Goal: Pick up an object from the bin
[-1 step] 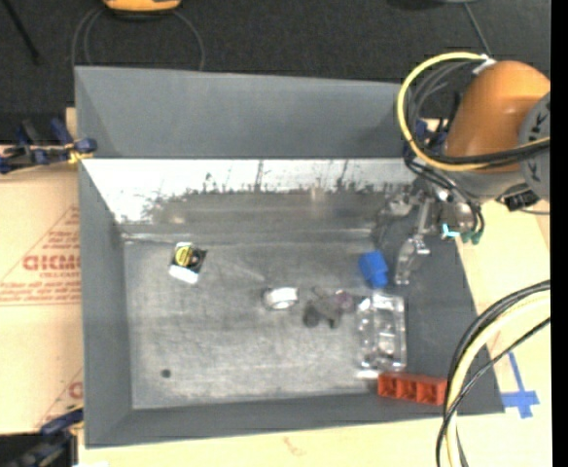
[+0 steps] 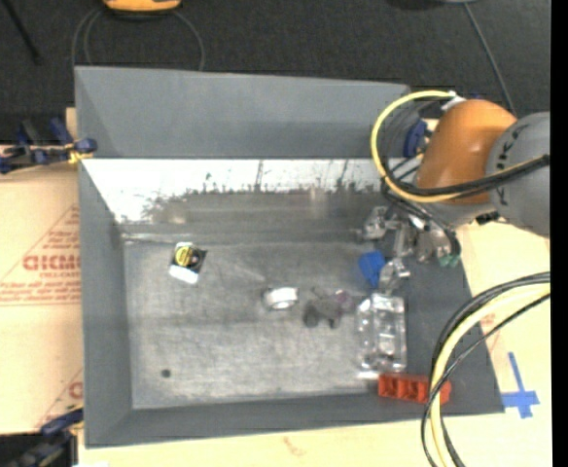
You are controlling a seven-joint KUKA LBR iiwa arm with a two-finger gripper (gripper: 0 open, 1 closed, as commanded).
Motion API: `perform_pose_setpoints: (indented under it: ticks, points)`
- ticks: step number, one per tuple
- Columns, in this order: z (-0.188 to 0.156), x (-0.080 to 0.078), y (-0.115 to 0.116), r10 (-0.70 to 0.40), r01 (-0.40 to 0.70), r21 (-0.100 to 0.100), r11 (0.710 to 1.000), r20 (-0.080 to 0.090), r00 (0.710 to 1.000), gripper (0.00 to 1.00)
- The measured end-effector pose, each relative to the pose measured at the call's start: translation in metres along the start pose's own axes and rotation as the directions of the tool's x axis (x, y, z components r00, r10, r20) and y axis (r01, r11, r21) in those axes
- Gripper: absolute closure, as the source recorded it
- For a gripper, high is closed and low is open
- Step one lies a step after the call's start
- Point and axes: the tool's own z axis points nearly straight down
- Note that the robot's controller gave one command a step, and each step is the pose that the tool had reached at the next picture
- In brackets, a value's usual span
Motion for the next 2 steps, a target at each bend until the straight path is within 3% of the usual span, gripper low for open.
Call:
perform_pose_setpoints:
  ticks: [1, 2]
  points:
    - [-0.004, -0.002, -0.001, -0.002, 0.002, 0.002, 1.0, 0.004, 1.0, 1.0]
    - [-0.137, -0.012, -0.002, -0.02, 0.02, 0.002, 1.0, 0.001, 1.0, 1.0]
